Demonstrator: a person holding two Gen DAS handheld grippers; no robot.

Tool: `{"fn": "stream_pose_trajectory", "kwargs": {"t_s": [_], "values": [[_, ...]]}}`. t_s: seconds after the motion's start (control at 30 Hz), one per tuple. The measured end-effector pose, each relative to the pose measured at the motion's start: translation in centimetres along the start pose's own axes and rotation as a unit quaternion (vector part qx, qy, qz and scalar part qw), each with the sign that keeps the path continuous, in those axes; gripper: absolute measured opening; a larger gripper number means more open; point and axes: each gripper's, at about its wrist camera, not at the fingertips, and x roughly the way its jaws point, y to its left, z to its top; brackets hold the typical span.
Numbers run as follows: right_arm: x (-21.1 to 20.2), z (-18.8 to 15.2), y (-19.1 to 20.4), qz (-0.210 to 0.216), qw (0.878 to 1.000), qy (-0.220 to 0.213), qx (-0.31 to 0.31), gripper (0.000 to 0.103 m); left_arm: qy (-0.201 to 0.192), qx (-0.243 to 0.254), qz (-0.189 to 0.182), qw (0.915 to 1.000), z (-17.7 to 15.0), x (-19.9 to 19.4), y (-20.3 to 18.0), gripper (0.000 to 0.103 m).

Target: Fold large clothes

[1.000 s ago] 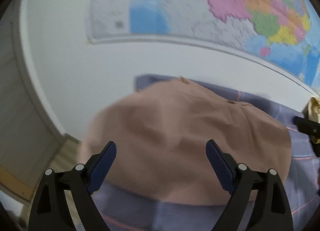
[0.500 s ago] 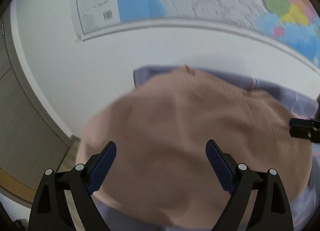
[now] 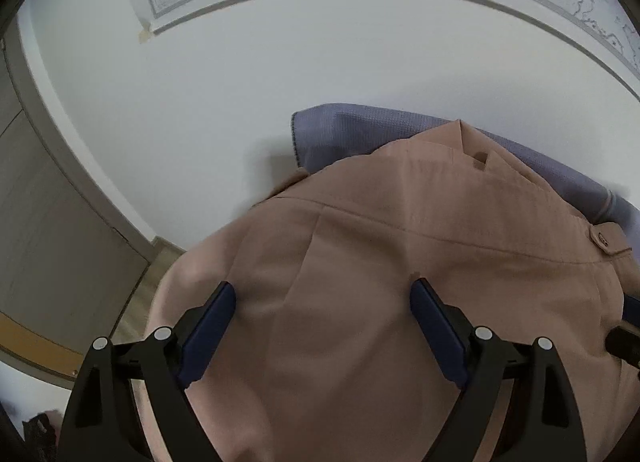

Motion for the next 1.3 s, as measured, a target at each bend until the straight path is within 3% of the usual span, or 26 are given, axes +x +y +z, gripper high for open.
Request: {"fn": "stream_pose_trajectory", "kwargs": {"t_s": [0.1, 0.23, 0.37, 0.5, 0.6, 0.7, 0.8, 0.93, 1.03, 1.3], "values": [[-1.9, -0.7, 0.3, 0.010, 1.000, -0.015, -0.003, 0.054, -0.034, 0.010, 0.006, 0.9993, -1.1, -2.5, -0.4, 0.086], [-4.8, -2.7, 2.0, 0.017, 0.998, -0.038, -0.056, 0.058, -0.087, 0.040, -0.001, 0.9954, -3.6, -6.9, -1.8, 0.086], [-5.6, -5.0, 3.7, 0.007, 0.995, -0.039, -0.096, 0.058, -0.109, 0.056, -0.016, 0.9924, -6.4, -9.8, -3.2, 0.086], [-4.5, -7.1, 4.3, -0.015, 0.992, -0.020, -0.124, 0.058, -0.097, 0.064, -0.036, 0.9925, -8.8, -10.3, -4.7, 0.087], [-4.0, -8.6, 4.5, -0.030, 0.991, -0.011, -0.131, 0.058, -0.067, 0.074, -0.027, 0.9946, -10.6, -8.8, -5.6, 0.087], [-4.8, -9.0, 4.5, -0.028, 0.992, -0.017, -0.120, 0.061, -0.052, 0.053, -0.037, 0.9965, -11.7, -8.4, -5.2, 0.087], [-6.3, -9.5, 4.7, -0.015, 0.993, -0.031, -0.111, 0.071, -0.066, 0.037, -0.042, 0.9962, -12.2, -9.6, -4.9, 0.088], [-8.2, -10.5, 5.6, -0.016, 0.992, -0.051, -0.113, 0.073, -0.089, 0.002, -0.051, 0.9947, -13.4, -11.6, -4.7, 0.096], [-8.7, -11.0, 5.9, -0.011, 0.993, -0.055, -0.105, 0.075, -0.099, -0.005, -0.046, 0.9940, -14.6, -12.7, -5.3, 0.096], [-10.3, -12.5, 5.5, -0.028, 0.993, -0.079, -0.082, 0.089, -0.090, -0.025, -0.047, 0.9946, -17.8, -14.6, -7.1, 0.096]]}}
